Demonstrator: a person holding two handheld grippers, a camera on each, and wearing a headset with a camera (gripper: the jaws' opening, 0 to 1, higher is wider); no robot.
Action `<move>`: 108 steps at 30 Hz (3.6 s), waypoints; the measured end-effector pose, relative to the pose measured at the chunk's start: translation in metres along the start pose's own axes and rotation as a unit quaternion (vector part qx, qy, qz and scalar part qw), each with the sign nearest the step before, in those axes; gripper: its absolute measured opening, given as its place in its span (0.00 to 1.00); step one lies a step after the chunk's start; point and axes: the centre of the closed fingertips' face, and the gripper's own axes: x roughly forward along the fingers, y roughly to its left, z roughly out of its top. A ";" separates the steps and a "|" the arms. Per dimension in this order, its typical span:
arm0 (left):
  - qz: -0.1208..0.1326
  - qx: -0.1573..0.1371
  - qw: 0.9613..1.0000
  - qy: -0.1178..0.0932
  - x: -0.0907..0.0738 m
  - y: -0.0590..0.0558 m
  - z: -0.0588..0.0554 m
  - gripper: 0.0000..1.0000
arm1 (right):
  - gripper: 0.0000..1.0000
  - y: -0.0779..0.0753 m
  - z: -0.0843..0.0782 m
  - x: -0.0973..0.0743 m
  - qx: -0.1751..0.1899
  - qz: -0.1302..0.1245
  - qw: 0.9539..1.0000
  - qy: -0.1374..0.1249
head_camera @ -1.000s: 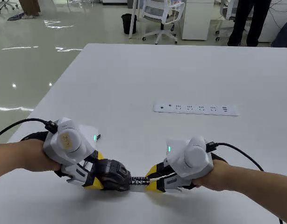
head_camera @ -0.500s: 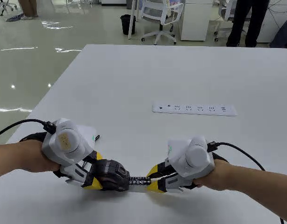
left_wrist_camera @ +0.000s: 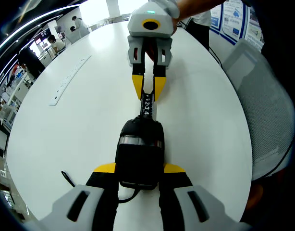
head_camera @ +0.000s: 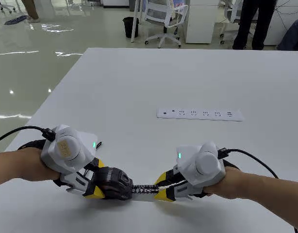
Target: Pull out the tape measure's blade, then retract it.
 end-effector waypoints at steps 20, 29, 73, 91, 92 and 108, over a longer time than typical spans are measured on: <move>0.001 -0.001 1.000 -0.002 0.002 0.001 0.001 0.27 | 0.12 -0.001 -0.008 -0.007 0.001 -0.001 1.000 0.000; 0.003 -0.002 1.000 -0.002 0.002 0.001 0.000 0.27 | 0.12 -0.001 -0.010 -0.010 -0.004 -0.003 1.000 0.002; 0.004 -0.002 1.000 -0.002 0.001 0.001 0.001 0.27 | 0.12 -0.002 -0.020 -0.021 -0.006 -0.004 1.000 0.006; 0.004 -0.001 1.000 -0.001 0.003 0.001 0.002 0.27 | 0.12 0.000 -0.024 -0.024 -0.008 -0.004 1.000 0.007; 0.004 -0.001 1.000 -0.001 0.003 0.001 0.002 0.27 | 0.12 0.000 -0.024 -0.024 -0.008 -0.005 1.000 0.007; 0.004 -0.001 1.000 -0.001 0.002 0.001 0.002 0.27 | 0.12 -0.001 -0.026 -0.027 -0.010 -0.005 1.000 0.010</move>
